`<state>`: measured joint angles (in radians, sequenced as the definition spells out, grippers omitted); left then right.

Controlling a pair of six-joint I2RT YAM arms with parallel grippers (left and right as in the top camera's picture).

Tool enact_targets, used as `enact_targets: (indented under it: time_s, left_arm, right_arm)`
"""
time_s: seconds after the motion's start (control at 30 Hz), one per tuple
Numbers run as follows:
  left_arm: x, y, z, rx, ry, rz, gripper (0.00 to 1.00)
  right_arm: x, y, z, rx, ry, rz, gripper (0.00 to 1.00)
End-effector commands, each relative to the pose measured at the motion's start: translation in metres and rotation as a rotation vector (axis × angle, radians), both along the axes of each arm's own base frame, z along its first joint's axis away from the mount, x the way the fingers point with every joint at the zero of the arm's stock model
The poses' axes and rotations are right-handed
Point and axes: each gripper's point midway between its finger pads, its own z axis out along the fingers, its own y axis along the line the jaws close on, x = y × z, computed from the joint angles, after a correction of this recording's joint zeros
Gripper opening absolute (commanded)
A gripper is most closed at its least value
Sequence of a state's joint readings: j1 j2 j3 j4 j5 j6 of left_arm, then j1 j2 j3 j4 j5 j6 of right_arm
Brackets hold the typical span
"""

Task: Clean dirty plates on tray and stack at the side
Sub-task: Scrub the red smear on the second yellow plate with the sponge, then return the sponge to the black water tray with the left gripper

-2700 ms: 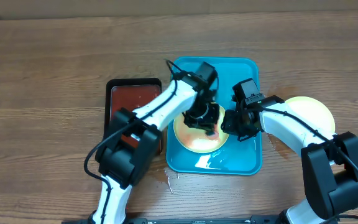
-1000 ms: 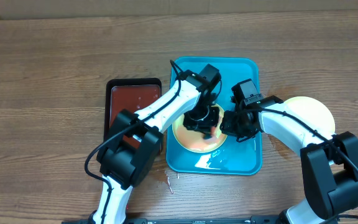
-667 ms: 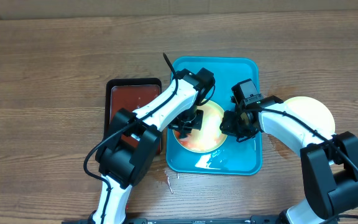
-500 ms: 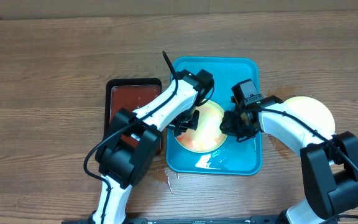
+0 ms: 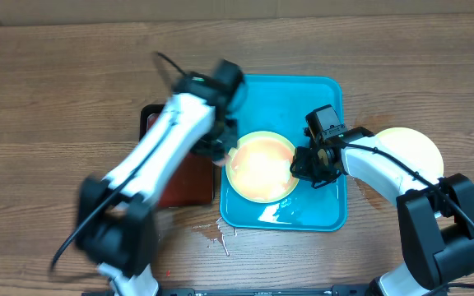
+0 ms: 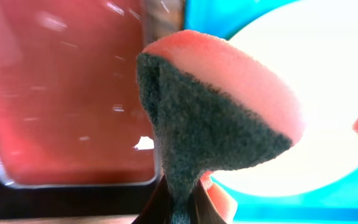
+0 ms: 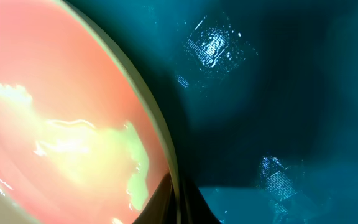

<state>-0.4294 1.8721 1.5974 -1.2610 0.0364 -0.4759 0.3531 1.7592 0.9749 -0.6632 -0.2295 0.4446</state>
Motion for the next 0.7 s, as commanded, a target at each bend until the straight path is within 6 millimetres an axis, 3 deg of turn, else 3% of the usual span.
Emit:
enact_targets:
  time_s: [0.0, 0.13, 0.27, 0.53, 0.67]
  left_arm:
    - [0.011, 0.047, 0.05, -0.016, -0.136, 0.096, 0.04]
    - [0.014, 0.101, 0.051, 0.064, -0.133, 0.216, 0.04]
    - [0.008, 0.124, 0.02, 0.083, -0.064, 0.276, 0.04]
    - [-0.01, 0.117, -0.071, 0.042, 0.033, 0.278, 0.04]
    - [-0.008, 0.108, -0.084, -0.008, 0.051, 0.276, 0.04]
  right_arm:
    - [-0.005, -0.015, -0.014, -0.073, 0.025, -0.012, 0.04]
    - [-0.005, -0.014, -0.014, -0.072, 0.023, -0.012, 0.04]
    - [-0.002, -0.014, -0.013, -0.069, 0.014, -0.013, 0.04]
    - [-0.002, -0.013, -0.013, -0.068, 0.011, -0.013, 0.04]
    - [-0.002, -0.014, -0.013, -0.069, 0.011, -0.013, 0.04]
